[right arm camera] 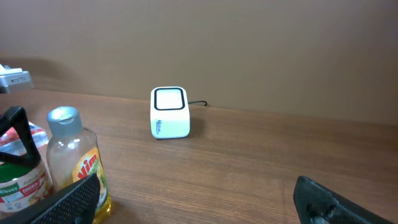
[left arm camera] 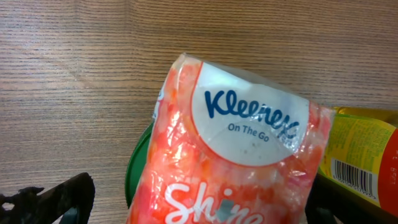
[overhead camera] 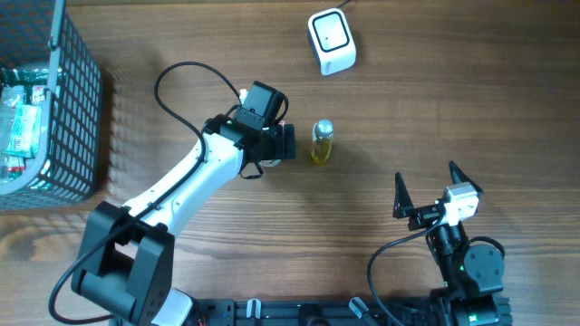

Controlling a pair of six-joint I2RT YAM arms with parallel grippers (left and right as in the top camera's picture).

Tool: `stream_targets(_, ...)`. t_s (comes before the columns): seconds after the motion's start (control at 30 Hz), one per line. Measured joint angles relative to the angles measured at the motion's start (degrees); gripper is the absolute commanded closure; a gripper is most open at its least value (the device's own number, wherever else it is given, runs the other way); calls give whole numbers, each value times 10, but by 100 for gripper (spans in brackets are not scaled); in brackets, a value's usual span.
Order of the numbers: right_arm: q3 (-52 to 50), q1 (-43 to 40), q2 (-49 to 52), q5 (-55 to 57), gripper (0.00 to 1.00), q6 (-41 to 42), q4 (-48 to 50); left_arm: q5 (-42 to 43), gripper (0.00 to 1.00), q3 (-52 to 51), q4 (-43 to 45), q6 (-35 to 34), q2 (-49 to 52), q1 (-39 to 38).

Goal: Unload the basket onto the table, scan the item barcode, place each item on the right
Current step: 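Carry the Kleenex pack and place it left of the Vim bottle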

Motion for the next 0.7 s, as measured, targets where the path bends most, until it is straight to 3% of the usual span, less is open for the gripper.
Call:
stream_targets(0.33, 0, 0, 0, 0, 0, 0, 0, -10, 0, 17, -3, 0, -6, 7)
stream_targets(0.7, 0, 0, 0, 0, 0, 0, 0, -54, 0, 90, 1, 0, -116, 33)
